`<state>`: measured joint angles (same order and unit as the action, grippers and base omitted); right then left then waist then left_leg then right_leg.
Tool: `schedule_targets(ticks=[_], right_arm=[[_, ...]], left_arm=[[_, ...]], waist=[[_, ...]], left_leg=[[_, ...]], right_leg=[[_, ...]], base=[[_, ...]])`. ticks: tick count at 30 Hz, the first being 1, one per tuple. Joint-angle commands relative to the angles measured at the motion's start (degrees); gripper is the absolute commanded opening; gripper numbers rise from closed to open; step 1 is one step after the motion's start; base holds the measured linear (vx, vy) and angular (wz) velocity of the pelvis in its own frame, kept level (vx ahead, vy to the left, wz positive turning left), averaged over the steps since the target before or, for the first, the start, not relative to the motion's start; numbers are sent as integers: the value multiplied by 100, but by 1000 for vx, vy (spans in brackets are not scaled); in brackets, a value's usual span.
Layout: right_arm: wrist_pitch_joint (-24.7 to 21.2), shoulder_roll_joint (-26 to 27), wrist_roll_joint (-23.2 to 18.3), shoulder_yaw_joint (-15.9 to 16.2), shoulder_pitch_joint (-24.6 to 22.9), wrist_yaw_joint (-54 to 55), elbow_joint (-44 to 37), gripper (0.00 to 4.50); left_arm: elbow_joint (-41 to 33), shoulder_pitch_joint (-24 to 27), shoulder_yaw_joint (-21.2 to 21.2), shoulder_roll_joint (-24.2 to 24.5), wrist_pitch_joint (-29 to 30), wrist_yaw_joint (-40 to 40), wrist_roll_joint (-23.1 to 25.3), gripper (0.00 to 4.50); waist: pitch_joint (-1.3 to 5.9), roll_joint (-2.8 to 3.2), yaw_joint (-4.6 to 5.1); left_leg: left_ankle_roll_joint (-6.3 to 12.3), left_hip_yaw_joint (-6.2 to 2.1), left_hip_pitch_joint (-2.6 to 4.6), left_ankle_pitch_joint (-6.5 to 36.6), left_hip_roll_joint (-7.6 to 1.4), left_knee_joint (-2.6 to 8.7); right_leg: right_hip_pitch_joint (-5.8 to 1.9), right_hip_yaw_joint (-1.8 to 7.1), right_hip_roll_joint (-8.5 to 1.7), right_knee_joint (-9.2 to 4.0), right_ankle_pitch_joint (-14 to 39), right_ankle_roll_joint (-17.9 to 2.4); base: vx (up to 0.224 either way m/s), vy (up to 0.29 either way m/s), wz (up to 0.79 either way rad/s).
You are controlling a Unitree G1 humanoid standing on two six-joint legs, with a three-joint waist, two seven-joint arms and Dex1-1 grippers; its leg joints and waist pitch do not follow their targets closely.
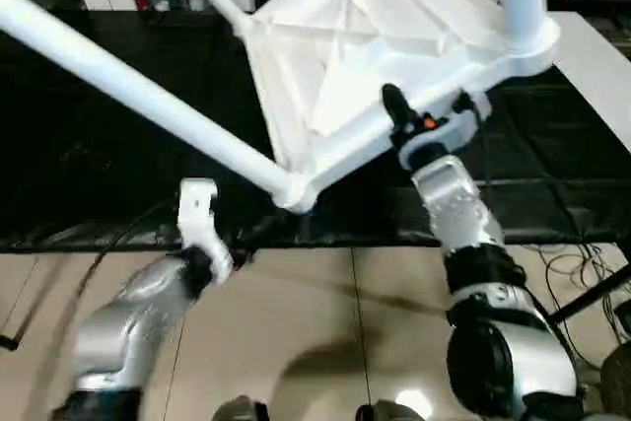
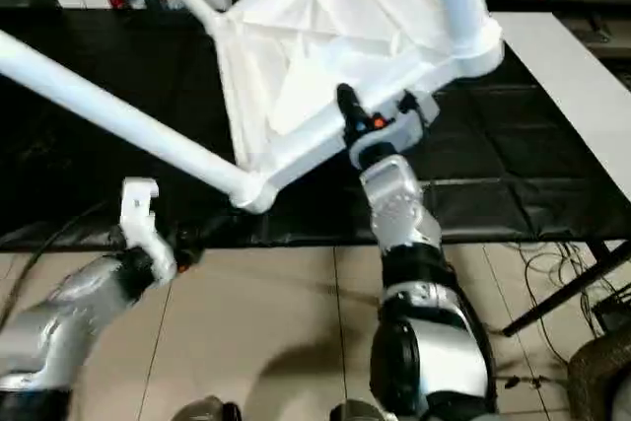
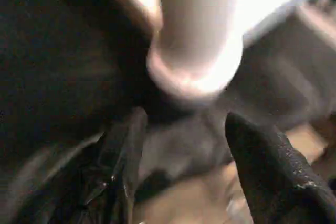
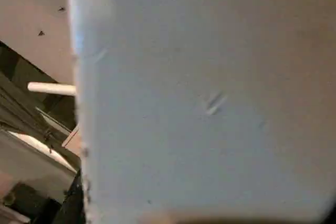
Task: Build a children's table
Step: Flip table
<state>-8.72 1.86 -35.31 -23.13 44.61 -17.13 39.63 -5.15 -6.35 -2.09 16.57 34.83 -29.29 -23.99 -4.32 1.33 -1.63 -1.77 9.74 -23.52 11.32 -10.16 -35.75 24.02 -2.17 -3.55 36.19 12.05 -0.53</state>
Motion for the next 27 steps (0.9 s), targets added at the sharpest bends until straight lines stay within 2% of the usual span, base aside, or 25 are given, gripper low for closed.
schedule_targets(ticks=[1,2,4,5,6,9,10,12,16,17,19,23,24,25,26,27], right_arm=[[228,-247,88,13,178,36,-755,199],[142,-408,363,141,124,248,-934,199],[21,-534,588,248,94,453,-1072,199],[-72,-603,712,290,91,618,-1123,199],[-247,-744,902,366,84,847,-1278,199],[-502,-935,1108,432,110,1136,-1457,199],[-616,-1018,1198,475,124,1224,-1515,199],[-827,-1159,1319,581,132,1352,-1629,199],[-1544,-1469,1571,890,123,1509,-1849,199],[-1661,-1554,1719,990,134,1566,-1872,199],[-1885,-1695,1960,1148,180,1665,-1890,199],[-2268,-1870,2085,1401,307,1530,-1896,199],[-2376,-1930,2107,1485,373,1493,-1877,199],[-2395,-1941,2110,1498,392,1491,-1868,199],[-2516,-1979,2090,1533,484,1502,-1813,198],[-2569,-1993,2087,1543,534,1508,-1775,198]], left_arm=[[-293,48,155,126,-181,-285,150,272],[-622,111,256,365,-257,-547,132,272],[-897,136,346,568,-234,-755,96,272],[-1030,145,407,695,-210,-844,108,290],[-1259,132,503,923,-192,-989,148,301],[-1575,22,568,1135,-180,-1172,104,319],[-1709,-56,574,1199,-157,-1238,54,319],[-1884,-199,564,1280,-154,-1330,6,349],[-2031,-662,575,1427,-301,-1336,146,363],[-2053,-838,619,1494,-387,-1343,263,378],[-2116,-1199,673,1576,-519,-1355,439,390],[-2228,-1738,704,1681,-583,-1330,636,425],[-2270,-1933,711,1704,-565,-1341,650,437],[-2278,-1984,711,1707,-569,-1340,657,444],[-2319,-2237,719,1702,-608,-1335,643,448],[-2336,-2376,728,1688,-651,-1333,642,450]], waist=[[496,44,24],[482,34,2],[469,42,-24],[463,36,-31],[430,30,-16],[403,17,6],[407,11,6],[417,-5,18],[412,-21,24],[398,-57,43],[397,-48,51],[398,-49,69],[393,-74,81],[391,-70,77],[405,-101,92],[414,-97,81]], left_leg=[[841,-22,232,-588,-257,320],[767,-18,234,-527,-262,333],[640,-13,253,-436,-259,351],[587,-13,256,-409,-252,357],[435,-2,243,-200,-236,384],[134,9,259,205,-216,419],[83,12,263,253,-213,421],[-37,14,251,343,-197,423],[-138,8,247,498,-179,430],[-185,6,221,570,-174,438],[-250,3,223,661,-170,433],[-411,-3,234,921,-170,425],[-436,1,225,970,-173,426],[-452,3,235,1015,-171,422],[-467,3,220,1012,-167,417],[-473,1,231,1010,-169,414]], right_leg=[[-330,182,-324,-233,-861,-1588],[-326,181,-321,-243,-765,-1581],[-311,181,-306,-245,-624,-1530],[-313,179,-296,-247,-585,-1499],[-319,187,-297,-267,-395,-1426],[-333,211,-293,-310,4,-1274],[-338,216,-295,-315,44,-1249],[-344,225,-286,-319,77,-1178],[-348,228,-269,-343,331,-1044],[-350,225,-263,-370,518,-982],[-339,232,-271,-390,770,-906],[-306,237,-273,-419,1217,-793],[-299,238,-273,-427,1279,-780],[-287,239,-271,-434,1339,-770],[-304,239,-269,-429,1350,-760],[-297,239,-268,-425,1359,-754]], base=[[0,0,0],[0,0,0],[0,0,0],[0,0,0],[0,0,0],[0,0,0],[0,0,0],[0,0,0],[0,0,0],[0,0,0],[0,0,0],[0,0,0],[0,0,0],[0,0,0],[0,0,0],[0,0,0]])
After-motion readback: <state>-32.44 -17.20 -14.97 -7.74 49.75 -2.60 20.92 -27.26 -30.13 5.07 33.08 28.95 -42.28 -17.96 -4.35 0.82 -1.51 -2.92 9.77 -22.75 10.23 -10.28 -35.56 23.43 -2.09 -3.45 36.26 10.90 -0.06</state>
